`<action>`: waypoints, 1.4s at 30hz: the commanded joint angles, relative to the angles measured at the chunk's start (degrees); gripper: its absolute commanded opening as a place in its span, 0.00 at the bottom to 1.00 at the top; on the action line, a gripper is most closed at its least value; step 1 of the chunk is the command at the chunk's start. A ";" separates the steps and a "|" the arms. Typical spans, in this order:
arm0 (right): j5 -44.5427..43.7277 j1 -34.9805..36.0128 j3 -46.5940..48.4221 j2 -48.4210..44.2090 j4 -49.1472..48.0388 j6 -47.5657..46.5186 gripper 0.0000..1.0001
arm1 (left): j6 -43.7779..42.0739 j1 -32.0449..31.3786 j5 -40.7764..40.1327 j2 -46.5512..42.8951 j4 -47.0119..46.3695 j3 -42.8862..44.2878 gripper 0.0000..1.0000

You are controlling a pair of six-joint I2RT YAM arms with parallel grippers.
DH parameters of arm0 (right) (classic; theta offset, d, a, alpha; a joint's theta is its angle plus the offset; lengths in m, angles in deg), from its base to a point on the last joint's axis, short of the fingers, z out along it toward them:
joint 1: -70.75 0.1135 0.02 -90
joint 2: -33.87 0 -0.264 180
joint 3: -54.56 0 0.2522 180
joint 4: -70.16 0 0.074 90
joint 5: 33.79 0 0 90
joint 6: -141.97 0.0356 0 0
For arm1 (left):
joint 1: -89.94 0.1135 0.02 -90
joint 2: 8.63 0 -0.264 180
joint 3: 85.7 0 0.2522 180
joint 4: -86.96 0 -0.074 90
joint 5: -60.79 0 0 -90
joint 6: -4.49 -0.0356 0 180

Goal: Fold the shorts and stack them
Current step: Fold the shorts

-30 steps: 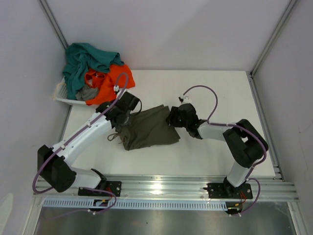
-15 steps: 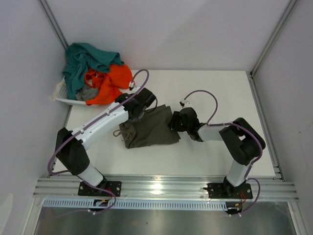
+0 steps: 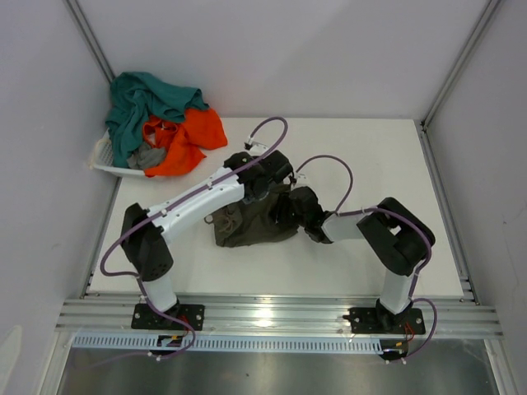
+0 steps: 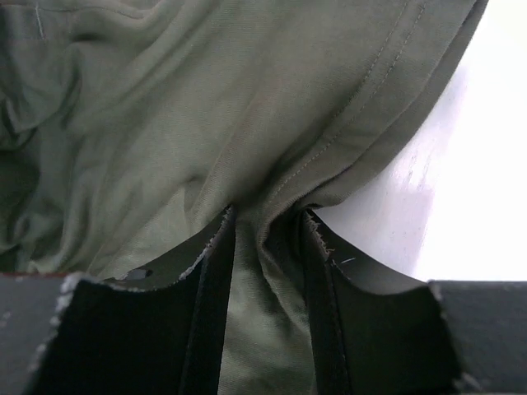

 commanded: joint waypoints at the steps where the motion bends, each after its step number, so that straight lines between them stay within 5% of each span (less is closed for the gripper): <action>1: -2.26 0.96 -0.24 1.82 4.20 1.07 0.40 | 1.51 -1.34 -4.16 2.09 2.59 4.78 0.00; 5: -4.72 0.96 -1.39 0.24 5.34 1.42 0.39 | 3.09 -4.06 -7.15 7.71 7.15 9.01 0.00; 9: -8.93 0.96 -2.35 -1.25 7.01 1.87 0.51 | 5.81 -5.47 -8.91 12.37 11.29 14.19 0.00; 19: -15.36 -1.76 -5.78 -8.99 12.29 -0.16 0.52 | 4.50 -6.35 -8.48 15.28 9.19 15.61 0.00; 23: -17.38 -2.29 -7.28 -10.13 12.64 0.11 0.27 | 3.71 -6.44 -7.68 16.25 8.48 16.84 0.00; 28: -15.98 -3.35 -8.24 -9.96 11.85 -0.16 0.20 | 3.27 -7.32 -7.16 16.95 7.87 18.34 0.00; 42: -4.11 -12.48 -16.59 -12.68 0.96 4.59 0.23 | 5.29 -11.45 -7.42 24.59 9.54 24.57 0.00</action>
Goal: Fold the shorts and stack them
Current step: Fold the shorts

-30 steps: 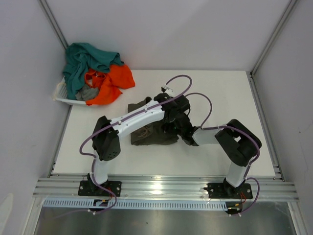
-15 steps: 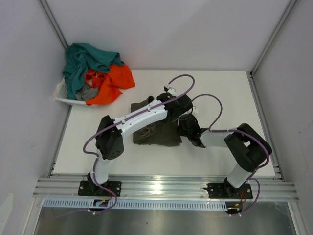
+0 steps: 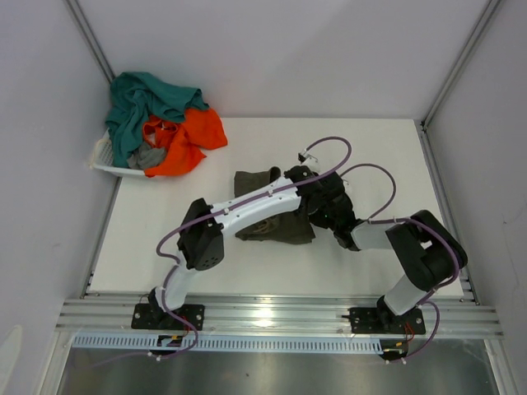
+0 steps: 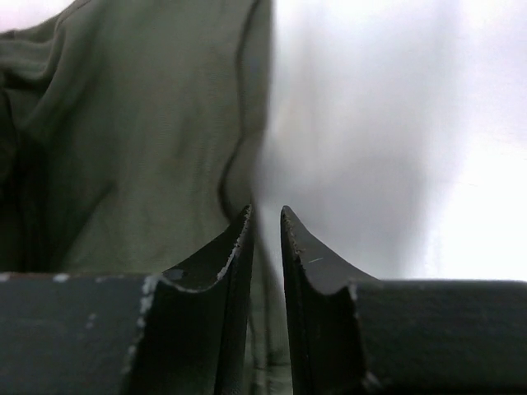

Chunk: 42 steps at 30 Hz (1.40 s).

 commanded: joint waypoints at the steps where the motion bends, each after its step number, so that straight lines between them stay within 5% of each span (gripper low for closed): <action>1: 1.68 -1.93 -3.69 -1.60 0.43 1.29 0.23 | 1.68 -0.20 -1.34 1.69 4.64 1.98 0.00; 7: 0.37 -2.02 -3.97 -2.66 1.48 1.38 0.22 | -0.07 -0.20 1.73 5.12 1.14 4.61 0.00; 16: -4.21 -2.46 -7.39 -9.59 3.50 1.47 0.22 | -1.92 0.33 9.81 7.41 -3.97 9.53 0.14; 19: -4.56 -2.72 -8.10 -10.30 3.50 1.55 0.22 | -2.27 1.03 12.18 8.46 -4.33 12.34 0.45; 20: -4.47 -2.81 -8.19 -10.39 3.50 1.55 0.22 | -2.36 1.30 12.71 9.07 -4.24 12.52 0.70; 21: -4.21 -2.99 -8.27 -10.48 3.50 1.64 0.22 | -2.27 1.39 12.37 9.17 -3.98 12.87 0.83; 23: -4.21 -3.25 -8.63 -10.92 3.41 1.38 0.22 | -1.05 1.56 11.75 8.56 -3.89 11.39 0.96; 32: -5.62 -5.00 -8.28 -13.82 5.87 0.24 0.23 | -4.91 1.30 19.74 -9.18 -19.43 -4.69 0.99; 38: -4.56 -6.77 -7.31 -14.79 6.40 -1.61 0.23 | -8.69 1.56 38.44 -31.66 -42.26 -27.45 0.99; 42: -3.68 -7.47 -7.22 -15.84 5.35 -2.14 0.22 | -8.25 1.65 38.12 -39.16 -42.38 -31.94 0.99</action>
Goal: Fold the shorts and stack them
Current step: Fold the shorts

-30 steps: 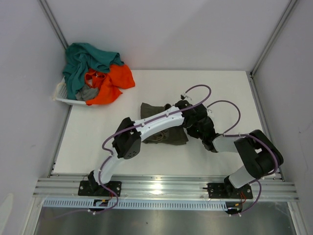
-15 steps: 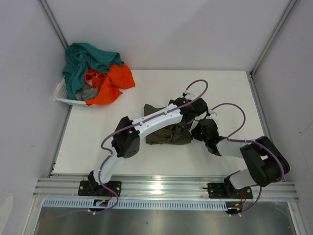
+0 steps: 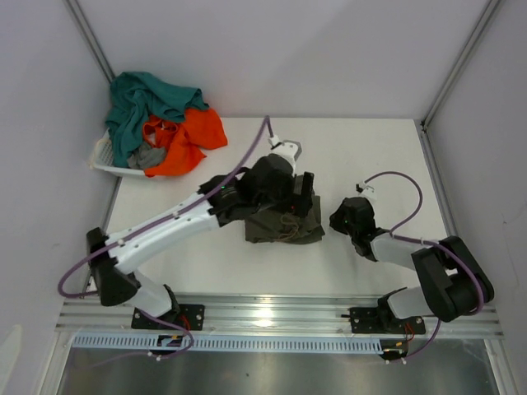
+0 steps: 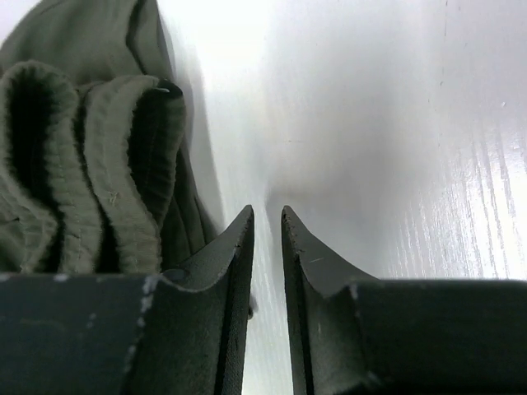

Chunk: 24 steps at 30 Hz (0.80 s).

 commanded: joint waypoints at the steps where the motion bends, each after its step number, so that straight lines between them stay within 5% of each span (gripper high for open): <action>1: -0.19 -0.50 1.37 -3.88 -0.97 -1.81 0.22 | -0.84 0.58 4.11 -6.49 -7.28 -5.82 0.99; 12: 3.49 5.56 6.47 -15.76 1.05 -7.61 0.24 | 0.92 10.86 3.58 -12.92 -17.12 -25.44 0.99; 21: 19.83 5.04 3.14 1.08 -11.33 -2.35 0.14 | 0.83 12.79 3.22 -8.26 -19.58 -24.92 0.99; 24: 18.81 4.78 1.64 6.02 -12.48 -0.59 0.09 | 0.92 13.85 4.90 -6.60 -21.16 -25.18 0.99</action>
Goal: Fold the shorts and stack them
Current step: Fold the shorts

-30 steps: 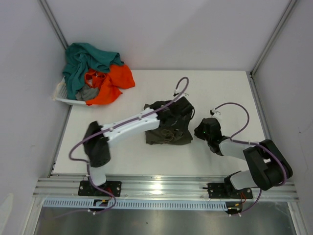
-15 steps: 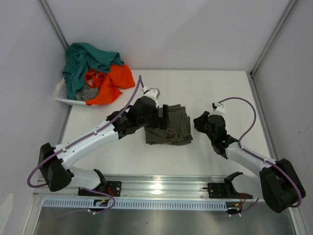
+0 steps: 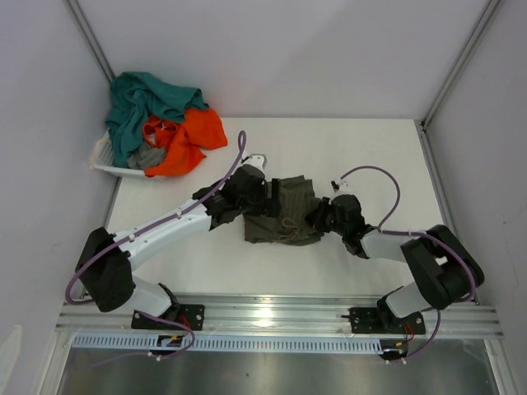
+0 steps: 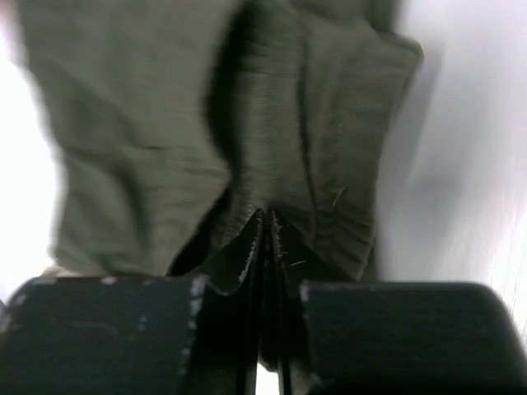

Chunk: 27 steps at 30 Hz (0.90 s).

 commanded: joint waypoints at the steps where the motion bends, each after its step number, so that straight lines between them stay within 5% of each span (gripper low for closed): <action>1: 2.96 -0.75 -2.30 5.52 -4.81 3.78 0.07 | 0.44 1.50 1.71 1.89 -3.92 1.28 0.99; 13: -1.52 0.73 0.24 -0.60 -1.92 2.13 0.05 | 0.44 3.08 2.50 4.09 -7.17 -1.35 0.99; 19: -11.19 7.41 1.83 -10.71 0.28 -3.05 0.07 | 0.36 5.63 6.09 2.95 -10.69 -4.34 0.99; 27: 1.34 5.23 9.63 1.64 -3.23 -2.89 0.08 | 1.32 7.31 9.00 -2.84 -15.34 -11.88 0.99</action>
